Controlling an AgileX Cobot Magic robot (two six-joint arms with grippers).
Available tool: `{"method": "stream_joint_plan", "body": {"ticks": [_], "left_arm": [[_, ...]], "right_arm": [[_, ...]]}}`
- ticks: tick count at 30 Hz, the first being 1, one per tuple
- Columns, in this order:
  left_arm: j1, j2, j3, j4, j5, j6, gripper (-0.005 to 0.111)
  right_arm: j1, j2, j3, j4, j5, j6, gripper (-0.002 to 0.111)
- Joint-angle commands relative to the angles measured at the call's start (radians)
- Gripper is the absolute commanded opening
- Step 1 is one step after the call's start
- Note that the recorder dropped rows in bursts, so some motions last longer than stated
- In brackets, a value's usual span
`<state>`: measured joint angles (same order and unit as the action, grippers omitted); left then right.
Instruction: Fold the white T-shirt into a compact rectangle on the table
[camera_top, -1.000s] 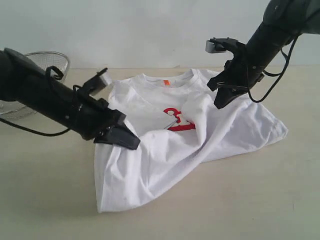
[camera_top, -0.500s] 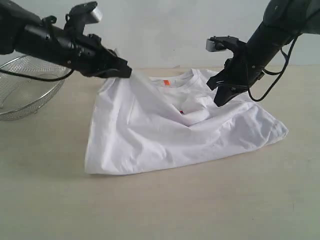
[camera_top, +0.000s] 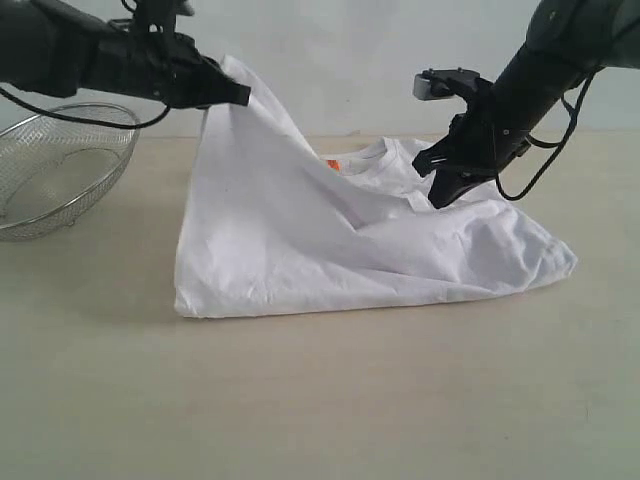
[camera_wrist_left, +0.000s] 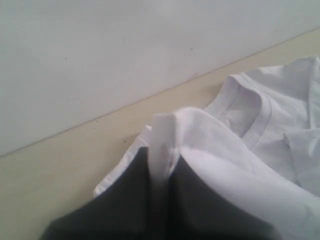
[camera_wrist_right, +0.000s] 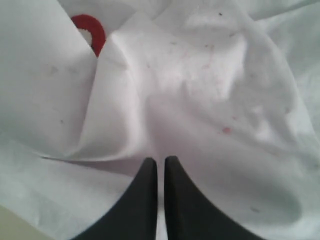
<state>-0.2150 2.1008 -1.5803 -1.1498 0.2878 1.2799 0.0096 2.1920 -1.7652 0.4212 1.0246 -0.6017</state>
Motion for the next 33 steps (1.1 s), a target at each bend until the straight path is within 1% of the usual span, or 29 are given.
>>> {"method": "stream_joint_plan", "body": {"ticks": [1,5,9,11,15,17,19,21,23,24,27,29,30,33], "left_arm": [[0.007,0.117,-0.092,-0.013,-0.011,-0.024,0.005],[0.009,0.219,-0.186,-0.013,-0.004,-0.048,0.005],[0.022,0.288,-0.226,0.005,0.0,-0.15,0.005],[0.031,0.305,-0.226,0.059,0.008,-0.197,0.005],[0.041,0.313,-0.226,0.222,0.023,-0.308,0.005],[0.044,0.313,-0.23,0.238,0.038,-0.317,0.005],[0.048,0.313,-0.238,0.243,0.052,-0.315,0.007],[0.048,0.313,-0.238,0.243,0.035,-0.315,0.016],[0.048,0.313,-0.238,0.243,0.015,-0.315,0.028],[0.048,0.313,-0.238,0.243,0.001,-0.315,0.038],[0.048,0.313,-0.238,0.203,-0.021,-0.332,0.059],[0.048,0.313,-0.238,0.167,-0.036,-0.337,0.067],[0.048,0.311,-0.238,0.146,-0.047,-0.337,0.068],[0.052,0.293,-0.238,0.145,-0.064,-0.337,0.068]], "right_arm": [[0.0,-0.007,-0.003,-0.01,-0.001,0.001,0.0],[0.0,-0.007,-0.003,-0.01,0.012,0.016,0.0],[0.0,-0.007,-0.003,-0.01,0.019,0.017,0.0],[0.0,-0.007,-0.003,-0.01,0.023,0.017,0.0],[0.0,-0.007,-0.003,-0.017,0.023,0.017,0.0],[0.0,-0.007,-0.003,-0.017,0.023,0.017,0.0],[0.0,-0.007,-0.003,-0.017,0.025,0.017,0.0],[0.0,-0.009,-0.003,-0.017,0.034,0.017,0.0],[0.0,-0.009,-0.003,-0.017,0.045,0.017,0.0],[0.0,-0.009,-0.003,-0.017,0.054,0.017,0.0],[0.0,-0.009,-0.003,-0.017,0.063,0.017,0.0],[0.0,-0.009,-0.003,-0.02,0.063,0.015,0.0],[0.0,-0.009,-0.003,-0.022,0.063,0.015,0.0],[0.0,-0.019,-0.003,-0.046,0.059,0.015,0.0]]}}
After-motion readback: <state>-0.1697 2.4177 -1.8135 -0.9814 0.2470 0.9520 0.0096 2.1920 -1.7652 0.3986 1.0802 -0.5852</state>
